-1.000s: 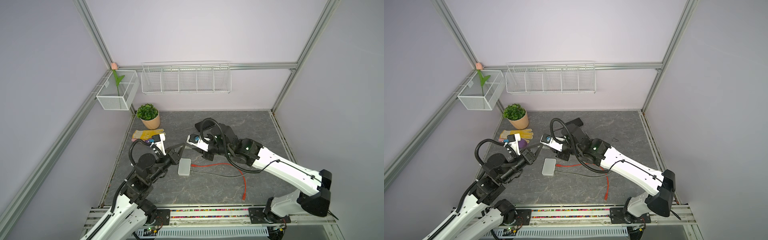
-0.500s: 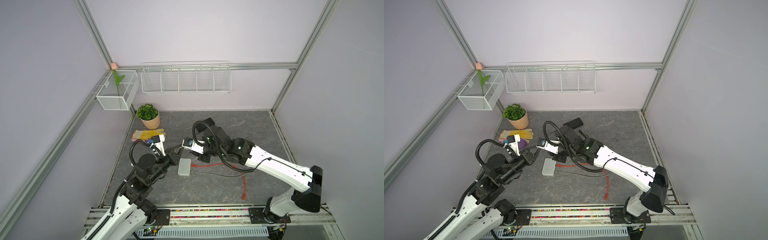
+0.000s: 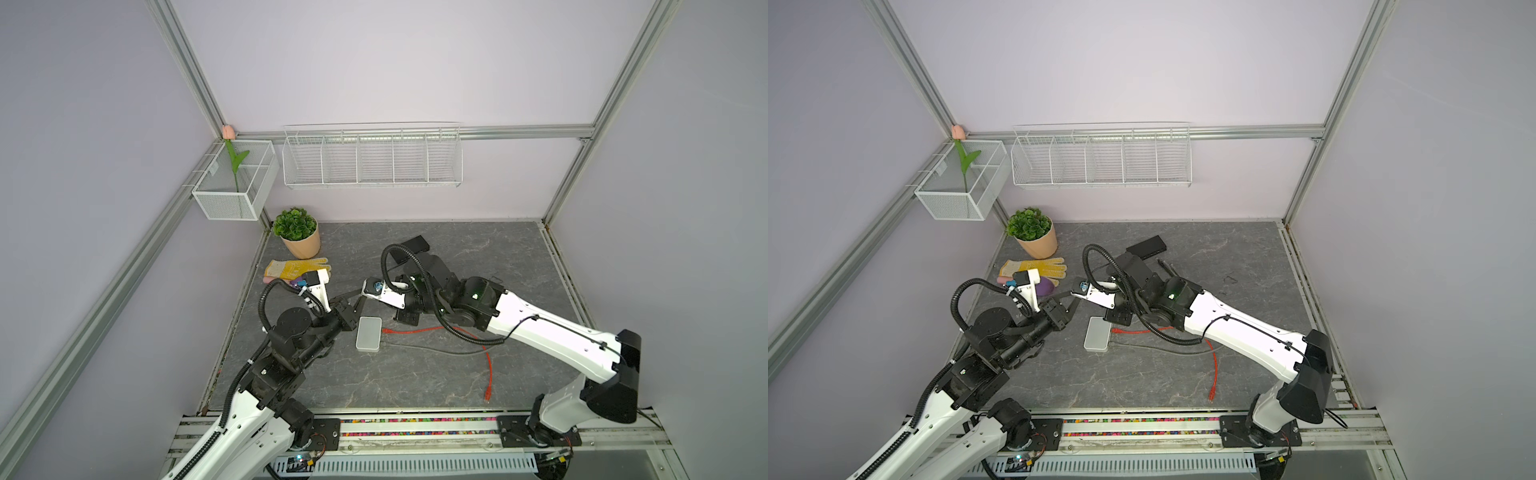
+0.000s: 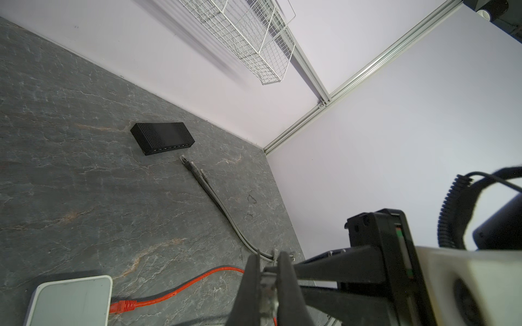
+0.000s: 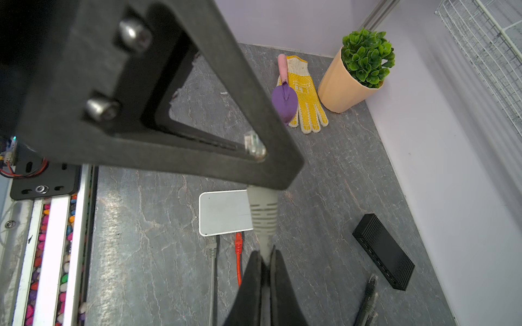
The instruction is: Insert the plug into the switch port
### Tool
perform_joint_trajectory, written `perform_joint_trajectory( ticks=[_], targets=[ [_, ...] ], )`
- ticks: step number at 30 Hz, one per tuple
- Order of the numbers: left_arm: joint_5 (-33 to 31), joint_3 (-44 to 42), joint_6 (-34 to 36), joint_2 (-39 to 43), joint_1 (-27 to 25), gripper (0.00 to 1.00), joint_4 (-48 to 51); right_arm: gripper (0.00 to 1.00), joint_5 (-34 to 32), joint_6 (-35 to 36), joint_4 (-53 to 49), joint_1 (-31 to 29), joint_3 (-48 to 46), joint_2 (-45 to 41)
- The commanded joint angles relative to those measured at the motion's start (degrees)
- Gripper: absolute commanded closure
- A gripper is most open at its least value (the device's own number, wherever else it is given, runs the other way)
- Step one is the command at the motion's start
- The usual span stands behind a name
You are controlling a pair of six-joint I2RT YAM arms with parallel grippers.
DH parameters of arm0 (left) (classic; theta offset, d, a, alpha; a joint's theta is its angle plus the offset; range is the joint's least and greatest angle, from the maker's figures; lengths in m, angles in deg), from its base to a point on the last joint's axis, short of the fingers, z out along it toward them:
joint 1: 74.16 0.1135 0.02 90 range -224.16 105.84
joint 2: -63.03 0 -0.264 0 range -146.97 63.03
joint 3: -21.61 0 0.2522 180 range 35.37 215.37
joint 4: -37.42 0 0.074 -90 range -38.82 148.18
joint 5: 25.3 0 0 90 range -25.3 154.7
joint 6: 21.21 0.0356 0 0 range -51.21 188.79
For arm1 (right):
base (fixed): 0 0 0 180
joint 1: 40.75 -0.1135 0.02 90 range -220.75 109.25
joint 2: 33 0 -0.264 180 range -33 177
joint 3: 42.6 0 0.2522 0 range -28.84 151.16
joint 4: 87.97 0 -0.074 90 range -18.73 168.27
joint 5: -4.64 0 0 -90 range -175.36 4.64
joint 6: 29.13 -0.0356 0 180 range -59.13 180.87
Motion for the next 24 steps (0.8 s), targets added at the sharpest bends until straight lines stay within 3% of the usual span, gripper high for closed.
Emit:
perform_joint_trajectory(
  ticks=[1, 3, 4, 7, 9, 16, 20, 24],
  targets=[
    [-0.27, 2.56, 0.35, 0.51, -0.23, 1.00, 0.95, 0.93, -0.79, 0.48, 0.09, -0.43, 1.70, 0.46],
    [-0.26, 2.92, 0.57, 0.42, -0.24, 1.00, 1.37, 0.93, -1.10, 0.69, -0.06, -0.44, 1.89, 0.63],
    [-0.37, 3.08, 0.65, 0.42, -0.23, 0.95, 1.59, 0.93, -1.40, 0.81, -0.17, -0.51, 1.97, 0.64],
    [-1.06, 4.19, 1.74, 0.55, -0.23, 0.49, 3.91, 0.93, -3.47, 1.47, -0.82, -0.62, 1.96, 0.94],
    [-3.56, 5.21, 2.93, 1.39, -0.27, 0.37, 6.97, 0.93, -5.75, 2.12, -2.18, -0.61, 1.88, 1.27],
    [-10.49, 7.02, 8.25, -1.06, 0.16, 0.37, 16.33, 0.93, -7.64, 2.46, -10.40, 1.80, 1.49, 3.81],
    [-10.35, 4.54, 8.01, -3.59, 2.13, 0.34, 16.39, 0.93, -7.84, 1.25, -15.43, 3.83, 1.51, 6.82],
    [-5.72, -1.41, 6.01, -5.31, 8.00, 0.33, 11.98, 0.93, -6.16, 0.02, -16.98, 4.64, -0.54, 9.25]
  ],
)
